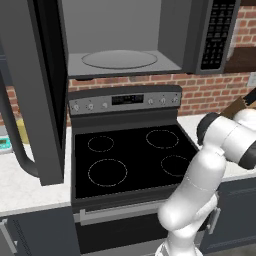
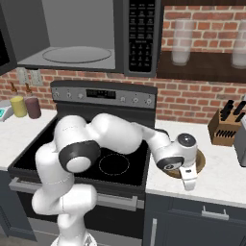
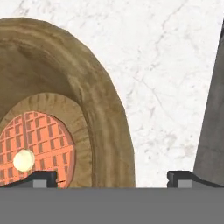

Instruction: Open the microwave, place the bowl with waffle inside the microwave, then close the microwave door and turn it on.

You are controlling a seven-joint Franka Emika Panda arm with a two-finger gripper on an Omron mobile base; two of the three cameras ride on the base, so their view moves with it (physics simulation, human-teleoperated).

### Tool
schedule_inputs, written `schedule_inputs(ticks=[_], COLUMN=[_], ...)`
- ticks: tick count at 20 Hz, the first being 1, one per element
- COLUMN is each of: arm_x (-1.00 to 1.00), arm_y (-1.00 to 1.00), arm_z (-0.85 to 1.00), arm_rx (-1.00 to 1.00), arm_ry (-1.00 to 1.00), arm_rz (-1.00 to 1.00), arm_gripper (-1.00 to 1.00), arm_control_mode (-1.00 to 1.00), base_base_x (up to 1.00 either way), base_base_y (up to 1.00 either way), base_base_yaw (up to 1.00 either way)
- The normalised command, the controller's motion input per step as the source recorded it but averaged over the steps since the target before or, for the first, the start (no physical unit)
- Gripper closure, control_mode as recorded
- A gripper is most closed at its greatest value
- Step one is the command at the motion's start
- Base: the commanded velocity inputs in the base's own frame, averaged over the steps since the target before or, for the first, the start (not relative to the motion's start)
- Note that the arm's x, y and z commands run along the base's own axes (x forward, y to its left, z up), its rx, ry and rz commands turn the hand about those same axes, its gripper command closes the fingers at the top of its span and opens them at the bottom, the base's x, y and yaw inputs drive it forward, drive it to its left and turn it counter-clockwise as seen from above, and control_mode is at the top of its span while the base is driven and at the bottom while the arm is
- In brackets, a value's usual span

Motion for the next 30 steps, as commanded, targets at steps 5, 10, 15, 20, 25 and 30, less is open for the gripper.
schedule_inputs(ticks=[5, 10, 15, 20, 25, 30], arm_x=[0.16, 0.03, 0.00, 0.00, -0.05, -0.49], arm_y=[-0.06, 0.00, -0.03, 0.00, 0.00, 0.26], arm_z=[-0.28, -0.16, -0.03, 0.00, 0.04, 0.56], arm_rx=[0.00, 0.00, 0.04, 0.04, 0.08, 0.09], arm_ry=[0.00, 0.00, -0.01, -0.01, -0.05, -0.09], arm_rz=[0.02, 0.00, 0.00, 0.00, 0.00, -0.05], arm_gripper=[-1.00, 1.00, 1.00, 1.00, 1.00, 1.00], arm_control_mode=[-1.00, -1.00, -1.00, -1.00, -1.00, -1.00], base_base_x=[0.00, 0.00, 0.00, 0.00, 0.00, 0.00], base_base_y=[0.00, 0.00, 0.00, 0.00, 0.00, 0.00], base_base_yaw=[0.00, 0.00, 0.00, 0.00, 0.00, 0.00])
